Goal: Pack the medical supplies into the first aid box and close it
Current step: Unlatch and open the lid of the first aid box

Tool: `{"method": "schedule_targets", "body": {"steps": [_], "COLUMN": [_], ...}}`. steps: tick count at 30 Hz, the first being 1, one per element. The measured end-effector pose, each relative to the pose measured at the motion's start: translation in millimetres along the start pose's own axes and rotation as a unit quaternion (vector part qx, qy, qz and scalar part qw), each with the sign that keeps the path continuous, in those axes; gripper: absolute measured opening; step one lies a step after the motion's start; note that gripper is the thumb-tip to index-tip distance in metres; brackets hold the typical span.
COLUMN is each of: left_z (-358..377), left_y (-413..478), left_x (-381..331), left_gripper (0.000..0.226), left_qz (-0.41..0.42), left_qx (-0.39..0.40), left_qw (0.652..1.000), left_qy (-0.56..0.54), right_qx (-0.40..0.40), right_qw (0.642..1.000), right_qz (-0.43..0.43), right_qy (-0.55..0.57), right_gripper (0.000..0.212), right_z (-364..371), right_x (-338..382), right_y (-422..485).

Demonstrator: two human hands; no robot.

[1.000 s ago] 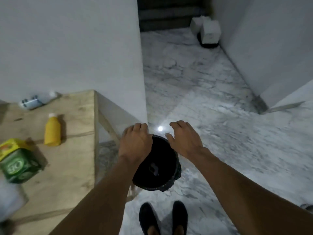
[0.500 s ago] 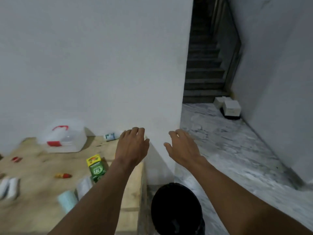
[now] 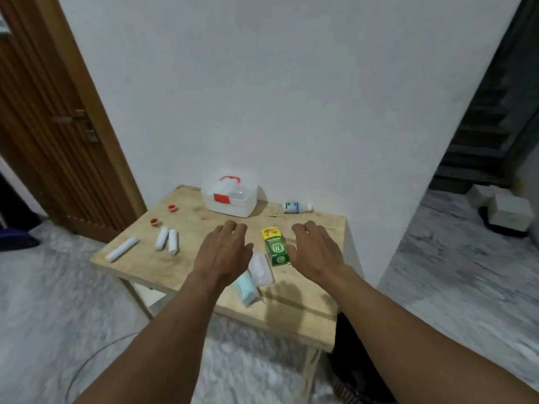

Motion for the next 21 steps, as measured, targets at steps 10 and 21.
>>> {"method": "schedule_targets", "body": {"steps": [10, 21], "left_z": [0.0, 37.5], "left_y": [35.6, 122.4], "left_x": [171.1, 274.7], "left_gripper": [0.042, 0.041], "left_qz": [0.048, 0.080], "left_qx": [0.030, 0.076], "left_qw": [0.998, 0.992], "left_qy": [-0.022, -0.060], "right_qx": [-0.005, 0.034], "right_qw": [0.998, 0.986], "right_qz": [0.059, 0.151], "right_qy": [0.034, 0.067], "right_gripper": [0.043, 0.041], "right_z": [60.6, 129.7], "right_x": [155.7, 208.0], "right_y": [82.8, 181.1]}}
Point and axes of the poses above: each hand's wrist, its own y-axis towards the middle knuckle, its own z-axis out of the palm, x = y × z, the point moved 5 cm from there along y, towards the middle knuckle, and after that the axes turned 2 degrees about -y, right-handed, at the moved point
